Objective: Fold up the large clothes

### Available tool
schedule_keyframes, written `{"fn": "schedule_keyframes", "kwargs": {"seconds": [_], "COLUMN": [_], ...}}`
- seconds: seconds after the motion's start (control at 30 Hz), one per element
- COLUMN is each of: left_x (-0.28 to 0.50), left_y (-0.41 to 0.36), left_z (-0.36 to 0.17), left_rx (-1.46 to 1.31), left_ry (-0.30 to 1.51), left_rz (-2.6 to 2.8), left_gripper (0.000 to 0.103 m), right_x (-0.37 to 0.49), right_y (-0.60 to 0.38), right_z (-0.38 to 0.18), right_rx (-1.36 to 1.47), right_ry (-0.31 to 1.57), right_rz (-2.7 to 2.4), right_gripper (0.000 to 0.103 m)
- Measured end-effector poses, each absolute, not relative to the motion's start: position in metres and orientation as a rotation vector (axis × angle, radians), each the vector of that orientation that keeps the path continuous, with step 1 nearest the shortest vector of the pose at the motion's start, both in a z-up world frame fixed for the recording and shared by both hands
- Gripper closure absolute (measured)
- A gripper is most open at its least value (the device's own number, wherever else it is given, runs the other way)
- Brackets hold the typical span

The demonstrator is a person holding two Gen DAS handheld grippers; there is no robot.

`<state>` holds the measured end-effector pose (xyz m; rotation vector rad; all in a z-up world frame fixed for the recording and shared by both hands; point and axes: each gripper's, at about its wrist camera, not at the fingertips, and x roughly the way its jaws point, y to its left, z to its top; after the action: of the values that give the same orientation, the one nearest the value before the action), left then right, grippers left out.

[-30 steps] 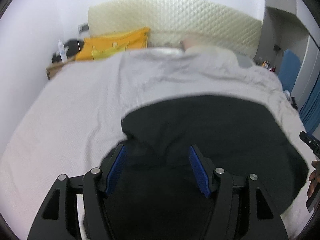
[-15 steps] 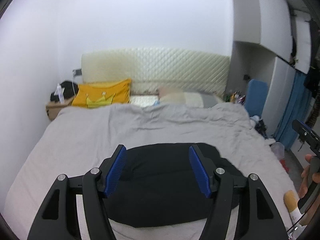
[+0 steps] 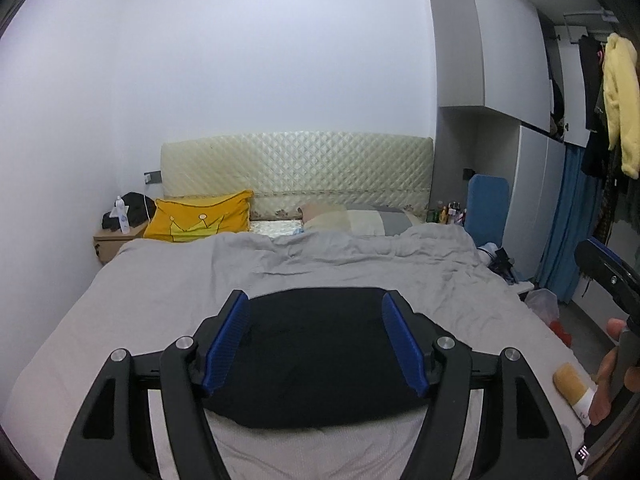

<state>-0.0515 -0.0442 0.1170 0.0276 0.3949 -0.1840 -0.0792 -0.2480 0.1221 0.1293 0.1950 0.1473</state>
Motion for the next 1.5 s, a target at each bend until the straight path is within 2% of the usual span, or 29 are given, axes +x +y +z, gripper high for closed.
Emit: {"fn": "schedule_keyframes", "kwargs": {"seconds": [0.77, 1.5], "left_x": [-0.063, -0.056], "left_y": [-0.04, -0.027], "left_z": [0.034, -0.004], "left_rx": [0.002, -0.006], "left_ry": [0.551, 0.619], "left_rz": [-0.169, -0.115], "left_gripper": [0.033, 0.033], "right_x": [-0.117, -0.111], "right_y": [-0.228, -0.214], "right_z": [0.039, 0.015], "right_rx": [0.133, 0.111], "right_ry": [0.364, 0.428], "right_rz": [0.073, 0.052], "right_gripper": [0.0, 0.0]}}
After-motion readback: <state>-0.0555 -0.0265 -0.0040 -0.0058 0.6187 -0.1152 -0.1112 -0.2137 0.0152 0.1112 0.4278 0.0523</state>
